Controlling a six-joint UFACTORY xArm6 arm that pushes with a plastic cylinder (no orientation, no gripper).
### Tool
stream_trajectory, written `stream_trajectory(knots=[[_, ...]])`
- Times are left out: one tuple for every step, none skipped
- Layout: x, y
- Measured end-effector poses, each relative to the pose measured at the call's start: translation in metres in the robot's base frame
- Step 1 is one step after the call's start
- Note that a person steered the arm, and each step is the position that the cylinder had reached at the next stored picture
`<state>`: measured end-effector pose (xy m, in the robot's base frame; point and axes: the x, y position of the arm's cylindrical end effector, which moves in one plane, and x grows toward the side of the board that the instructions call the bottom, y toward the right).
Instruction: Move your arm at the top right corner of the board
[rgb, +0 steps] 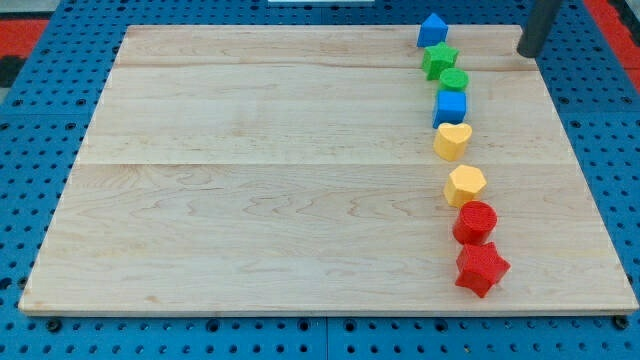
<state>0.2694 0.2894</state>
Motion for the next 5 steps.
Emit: stream_trajectory(knots=[[0.02, 0.006], [0.014, 0.006], [-0.031, 0.008], [-0.077, 0.003], [-0.078, -0.001]])
